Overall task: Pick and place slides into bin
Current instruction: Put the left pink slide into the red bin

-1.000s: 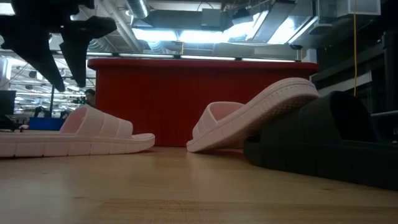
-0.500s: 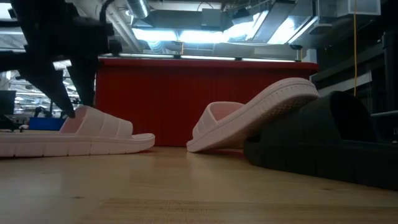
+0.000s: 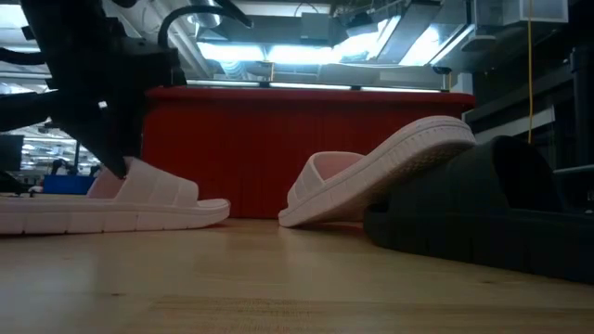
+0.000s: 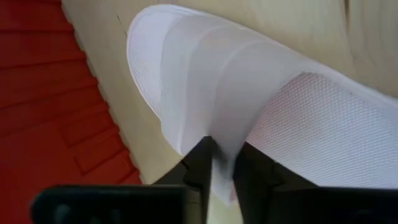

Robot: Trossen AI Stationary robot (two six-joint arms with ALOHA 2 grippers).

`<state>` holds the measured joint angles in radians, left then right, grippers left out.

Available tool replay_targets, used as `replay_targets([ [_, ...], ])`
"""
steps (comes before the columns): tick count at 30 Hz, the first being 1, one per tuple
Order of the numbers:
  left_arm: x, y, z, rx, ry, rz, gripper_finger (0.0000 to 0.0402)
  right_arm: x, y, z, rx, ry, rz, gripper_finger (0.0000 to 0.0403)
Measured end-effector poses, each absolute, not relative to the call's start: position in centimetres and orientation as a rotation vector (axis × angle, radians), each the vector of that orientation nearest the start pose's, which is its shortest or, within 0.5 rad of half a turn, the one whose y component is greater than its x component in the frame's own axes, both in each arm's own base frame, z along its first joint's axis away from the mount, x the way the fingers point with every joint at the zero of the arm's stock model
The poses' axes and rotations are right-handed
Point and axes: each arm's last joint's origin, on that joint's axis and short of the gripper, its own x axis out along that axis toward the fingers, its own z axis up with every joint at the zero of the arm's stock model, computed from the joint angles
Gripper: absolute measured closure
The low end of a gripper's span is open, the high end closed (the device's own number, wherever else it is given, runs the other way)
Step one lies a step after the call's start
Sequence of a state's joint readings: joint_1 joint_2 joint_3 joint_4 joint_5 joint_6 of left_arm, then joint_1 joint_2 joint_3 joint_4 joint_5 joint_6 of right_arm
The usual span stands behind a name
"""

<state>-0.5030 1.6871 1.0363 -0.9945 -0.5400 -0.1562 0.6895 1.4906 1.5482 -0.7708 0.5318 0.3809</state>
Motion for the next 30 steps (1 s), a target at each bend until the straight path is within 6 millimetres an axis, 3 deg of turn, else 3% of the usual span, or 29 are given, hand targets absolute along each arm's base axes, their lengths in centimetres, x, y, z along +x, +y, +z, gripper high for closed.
replay_targets([
  [3,24.8,-12.0,17.4,0.671,1.399,0.153,0.0390,24.9,18.6,38.0,-0.038,0.598,0.036,0.0396],
  [9,24.3,-12.4,17.6,0.695,1.381,0.157,0.0395,24.9,18.6,38.0,-0.036,0.596,0.035,0.0393],
  [14,23.4,-12.5,19.0,0.660,1.353,0.172,0.0396,24.9,18.5,38.0,-0.065,0.587,0.026,0.0390],
  [19,21.3,-12.5,22.0,0.580,1.265,0.197,0.0397,24.9,18.5,38.1,-0.100,0.575,0.007,0.0399],
  [30,18.1,-11.8,29.9,0.435,0.798,0.324,0.0397,24.9,18.5,38.1,-0.126,0.575,0.013,0.0395],
])
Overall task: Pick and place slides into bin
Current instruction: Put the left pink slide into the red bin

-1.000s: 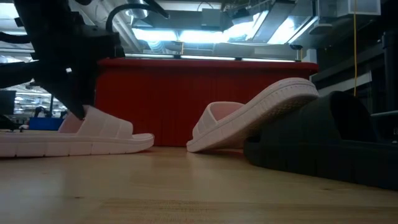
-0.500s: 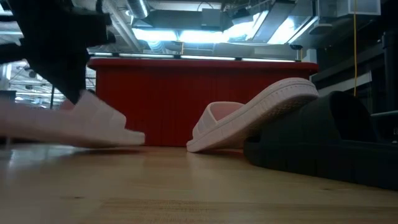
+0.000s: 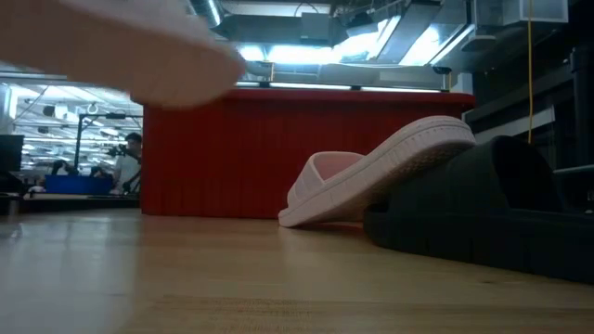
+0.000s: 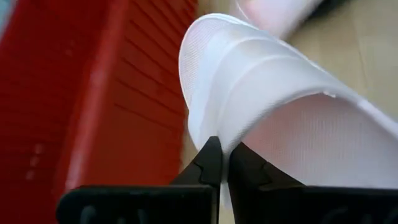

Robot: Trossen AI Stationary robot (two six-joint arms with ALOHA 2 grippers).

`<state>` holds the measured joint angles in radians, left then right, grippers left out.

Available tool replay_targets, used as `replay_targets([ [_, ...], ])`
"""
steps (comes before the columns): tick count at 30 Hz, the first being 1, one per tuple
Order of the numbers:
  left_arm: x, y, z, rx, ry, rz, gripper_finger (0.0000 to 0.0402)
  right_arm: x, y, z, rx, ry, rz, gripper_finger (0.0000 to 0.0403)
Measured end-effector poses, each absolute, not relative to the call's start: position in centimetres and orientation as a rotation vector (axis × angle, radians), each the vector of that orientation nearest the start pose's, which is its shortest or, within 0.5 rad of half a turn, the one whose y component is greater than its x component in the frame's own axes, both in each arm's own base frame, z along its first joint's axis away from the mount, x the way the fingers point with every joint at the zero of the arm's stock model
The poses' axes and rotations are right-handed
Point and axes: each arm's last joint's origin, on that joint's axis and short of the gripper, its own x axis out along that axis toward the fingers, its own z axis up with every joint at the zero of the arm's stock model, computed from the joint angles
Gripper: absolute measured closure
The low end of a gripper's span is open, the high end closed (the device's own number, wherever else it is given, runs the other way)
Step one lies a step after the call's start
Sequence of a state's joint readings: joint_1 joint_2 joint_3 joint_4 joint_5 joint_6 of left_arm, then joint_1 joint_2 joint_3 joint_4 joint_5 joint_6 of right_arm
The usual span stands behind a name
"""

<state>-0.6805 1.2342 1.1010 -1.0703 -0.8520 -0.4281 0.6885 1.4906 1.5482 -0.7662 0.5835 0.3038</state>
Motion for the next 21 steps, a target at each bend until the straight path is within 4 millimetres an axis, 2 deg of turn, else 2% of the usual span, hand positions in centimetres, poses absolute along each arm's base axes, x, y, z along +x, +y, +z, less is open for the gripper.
replay_targets([
  [7,18.1,-11.4,33.2,0.481,0.598,0.367,0.0398,26.0,17.3,38.3,-0.096,0.554,-0.031,0.0394],
  [13,19.2,-11.2,35.5,0.494,0.484,0.418,0.0398,27.3,15.8,38.8,-0.132,0.509,-0.064,0.0397],
  [17,20.0,-10.5,36.2,0.504,0.454,0.463,0.0398,28.2,14.9,39.4,-0.191,0.452,-0.070,0.0398],
  [21,20.4,-9.4,36.5,0.545,0.447,0.590,0.0398,28.9,13.9,39.6,-0.222,0.428,-0.094,0.0394],
])
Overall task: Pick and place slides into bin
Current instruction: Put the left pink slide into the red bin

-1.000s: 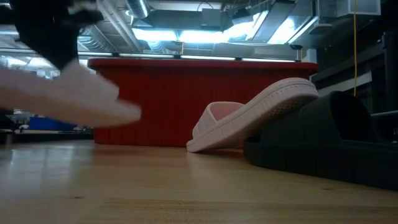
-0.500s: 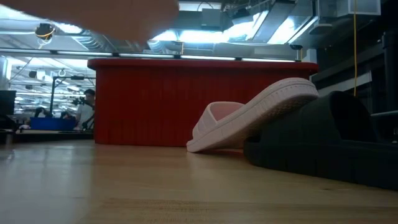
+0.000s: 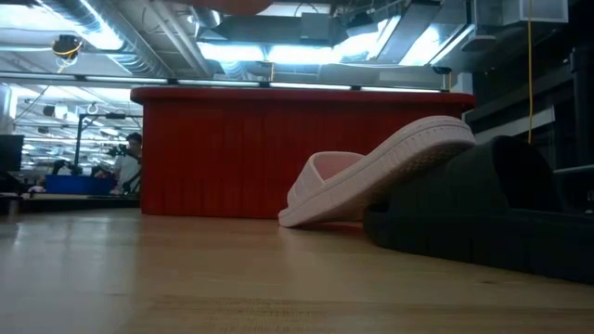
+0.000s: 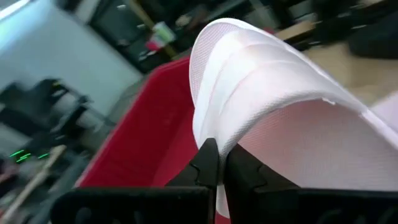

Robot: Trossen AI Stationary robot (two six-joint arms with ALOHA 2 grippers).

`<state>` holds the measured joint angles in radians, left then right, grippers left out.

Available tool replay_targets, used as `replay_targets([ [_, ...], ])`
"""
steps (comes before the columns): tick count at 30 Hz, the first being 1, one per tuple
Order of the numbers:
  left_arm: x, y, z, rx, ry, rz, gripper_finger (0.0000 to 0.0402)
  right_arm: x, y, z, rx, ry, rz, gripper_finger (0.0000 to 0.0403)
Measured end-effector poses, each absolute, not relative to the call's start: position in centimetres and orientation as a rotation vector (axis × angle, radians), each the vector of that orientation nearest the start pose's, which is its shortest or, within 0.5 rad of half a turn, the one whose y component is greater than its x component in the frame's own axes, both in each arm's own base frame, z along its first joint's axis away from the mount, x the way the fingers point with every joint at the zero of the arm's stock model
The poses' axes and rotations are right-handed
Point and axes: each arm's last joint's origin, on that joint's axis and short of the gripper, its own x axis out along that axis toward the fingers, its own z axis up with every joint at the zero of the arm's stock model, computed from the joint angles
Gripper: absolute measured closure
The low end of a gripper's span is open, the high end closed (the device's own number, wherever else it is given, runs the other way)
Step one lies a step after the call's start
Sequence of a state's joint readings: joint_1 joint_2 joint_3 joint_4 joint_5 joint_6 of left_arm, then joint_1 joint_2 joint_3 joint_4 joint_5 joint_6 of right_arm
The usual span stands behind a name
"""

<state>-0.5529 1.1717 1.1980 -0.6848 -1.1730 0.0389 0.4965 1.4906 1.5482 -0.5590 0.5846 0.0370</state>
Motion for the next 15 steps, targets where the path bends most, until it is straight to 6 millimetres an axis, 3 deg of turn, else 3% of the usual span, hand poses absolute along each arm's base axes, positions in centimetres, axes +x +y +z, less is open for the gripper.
replay_targets([
  [9,21.4,-6.7,36.8,0.648,0.509,0.755,0.0398,30.4,10.3,39.7,-0.191,0.432,-0.225,0.0396],
  [15,22.6,-4.1,37.9,0.671,0.513,0.911,0.0398,31.2,7.7,40.7,-0.267,0.420,-0.290,0.0399],
])
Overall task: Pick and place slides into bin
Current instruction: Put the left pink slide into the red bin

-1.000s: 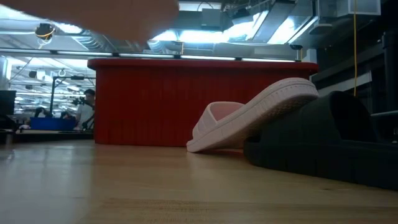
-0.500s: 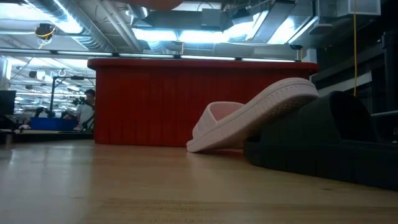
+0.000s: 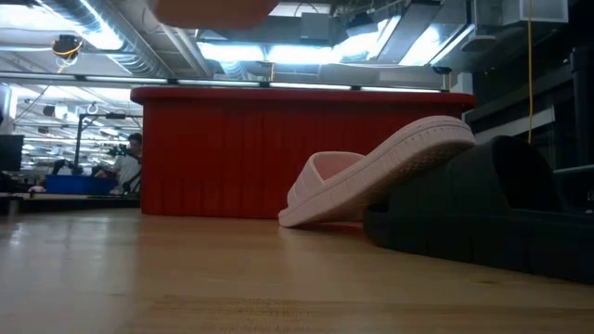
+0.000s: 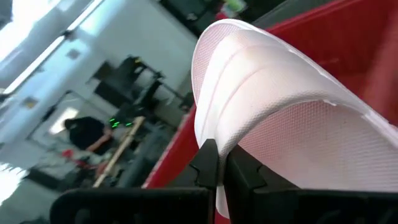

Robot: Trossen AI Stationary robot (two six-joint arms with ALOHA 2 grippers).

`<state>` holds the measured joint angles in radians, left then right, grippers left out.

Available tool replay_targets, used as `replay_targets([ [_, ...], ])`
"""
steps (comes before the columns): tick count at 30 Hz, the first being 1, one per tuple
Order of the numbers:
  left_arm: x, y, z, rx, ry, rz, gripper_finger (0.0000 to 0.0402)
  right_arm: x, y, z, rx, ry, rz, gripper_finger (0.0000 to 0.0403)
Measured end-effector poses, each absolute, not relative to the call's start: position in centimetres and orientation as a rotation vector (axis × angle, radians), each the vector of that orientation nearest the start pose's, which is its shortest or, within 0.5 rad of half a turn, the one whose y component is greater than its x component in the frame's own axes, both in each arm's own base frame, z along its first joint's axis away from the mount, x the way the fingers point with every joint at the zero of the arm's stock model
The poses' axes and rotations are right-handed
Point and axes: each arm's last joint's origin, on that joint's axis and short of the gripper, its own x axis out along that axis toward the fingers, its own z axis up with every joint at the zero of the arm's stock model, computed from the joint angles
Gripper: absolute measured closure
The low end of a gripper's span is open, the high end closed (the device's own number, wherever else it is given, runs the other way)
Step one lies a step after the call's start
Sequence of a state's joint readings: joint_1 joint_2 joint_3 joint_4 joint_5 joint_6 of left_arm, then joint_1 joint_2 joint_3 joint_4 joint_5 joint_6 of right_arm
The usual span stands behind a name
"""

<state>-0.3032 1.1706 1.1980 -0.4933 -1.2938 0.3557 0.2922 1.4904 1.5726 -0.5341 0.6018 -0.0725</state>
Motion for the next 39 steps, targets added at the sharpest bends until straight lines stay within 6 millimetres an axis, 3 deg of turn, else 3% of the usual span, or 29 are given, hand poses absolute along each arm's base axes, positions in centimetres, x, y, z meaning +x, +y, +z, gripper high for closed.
replay_targets([
  [10,23.8,1.7,39.9,0.765,0.585,1.066,0.0398,31.8,2.0,41.9,-0.301,0.429,-0.443,0.0400],
  [14,23.9,4.6,40.1,0.719,0.548,1.023,0.0398,32.1,-0.2,41.8,-0.279,0.435,-0.387,0.0401],
  [23,22.9,9.6,39.8,0.640,0.587,1.164,0.0398,32.1,-3.8,42.3,-0.328,0.418,-0.457,0.0401],
  [30,24.4,12.8,37.8,0.635,0.663,1.163,0.0398,31.8,-6.2,42.2,-0.294,0.422,-0.442,0.0399],
  [39,26.3,16.8,33.6,0.641,0.880,1.217,0.0398,31.4,-7.6,41.9,-0.286,0.462,-0.481,0.0398],
])
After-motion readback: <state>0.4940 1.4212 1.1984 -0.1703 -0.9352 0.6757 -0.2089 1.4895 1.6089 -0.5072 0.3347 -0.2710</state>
